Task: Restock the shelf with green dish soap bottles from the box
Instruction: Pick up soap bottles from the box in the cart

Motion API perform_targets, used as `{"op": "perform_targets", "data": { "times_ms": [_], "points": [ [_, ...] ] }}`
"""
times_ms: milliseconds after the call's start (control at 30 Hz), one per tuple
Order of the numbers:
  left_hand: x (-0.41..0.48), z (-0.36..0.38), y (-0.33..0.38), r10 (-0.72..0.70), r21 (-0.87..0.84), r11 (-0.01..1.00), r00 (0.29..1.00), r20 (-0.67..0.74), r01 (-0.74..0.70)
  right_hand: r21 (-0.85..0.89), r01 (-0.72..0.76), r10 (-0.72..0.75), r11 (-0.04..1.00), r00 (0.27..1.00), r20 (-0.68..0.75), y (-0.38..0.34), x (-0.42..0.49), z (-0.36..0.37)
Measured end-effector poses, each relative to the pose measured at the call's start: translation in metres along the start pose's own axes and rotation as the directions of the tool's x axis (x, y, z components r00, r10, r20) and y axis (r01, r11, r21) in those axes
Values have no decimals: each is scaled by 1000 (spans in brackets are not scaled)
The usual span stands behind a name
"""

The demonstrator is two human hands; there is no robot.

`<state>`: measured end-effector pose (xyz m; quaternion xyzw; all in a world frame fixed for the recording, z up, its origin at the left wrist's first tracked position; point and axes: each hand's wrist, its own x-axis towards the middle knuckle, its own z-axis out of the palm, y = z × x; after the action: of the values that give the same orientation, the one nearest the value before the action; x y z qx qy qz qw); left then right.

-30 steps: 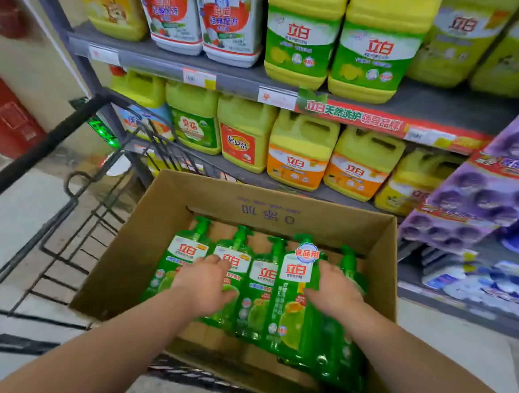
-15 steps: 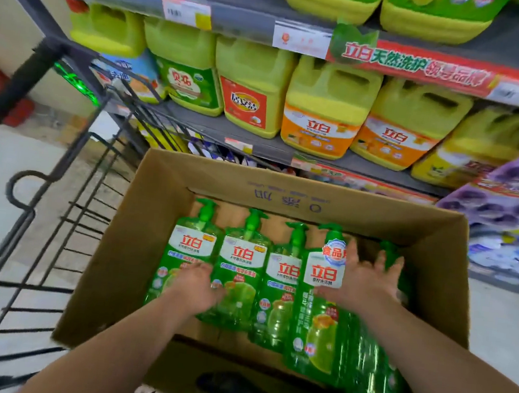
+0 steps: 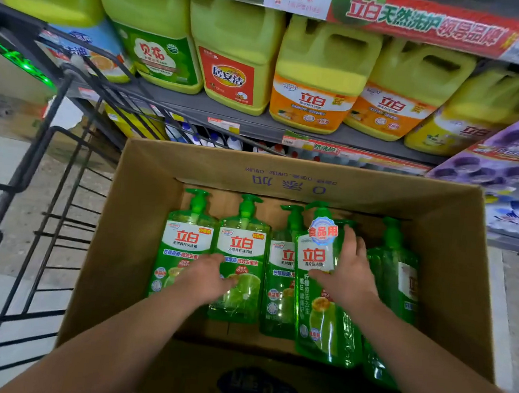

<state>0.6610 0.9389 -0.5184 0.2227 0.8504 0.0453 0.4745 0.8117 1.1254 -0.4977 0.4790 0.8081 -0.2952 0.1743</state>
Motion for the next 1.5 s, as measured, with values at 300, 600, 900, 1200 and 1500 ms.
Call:
{"op": "perform_targets", "data": {
  "times_ms": [300, 600, 900, 1200, 1500],
  "points": [
    [13, -1, -7, -52, -107, 993, 999, 7, 53, 394, -274, 213, 877, 958, 192, 10, 14, 7],
    [43, 23, -1, -215, -411, 890, 977, -1, 196, 551, -291, 238, 782, 957, 167, 19, 12, 17],
    [76, 28, 6, -369, -402, 853, 929, -11, 334, 566, -279, 215, 776, 960, 177, 25, 11, 15],
    [82, 37, 17, -446, -485, 778, 895, 21, 399, 601, -289, 219, 745, 957, 188, 41, 9, 13],
    [59, 70, 37, -374, -764, 610, 927, -43, 211, 602, -301, 236, 740, 954, 186, 56, 1, 5]
  ]
}}
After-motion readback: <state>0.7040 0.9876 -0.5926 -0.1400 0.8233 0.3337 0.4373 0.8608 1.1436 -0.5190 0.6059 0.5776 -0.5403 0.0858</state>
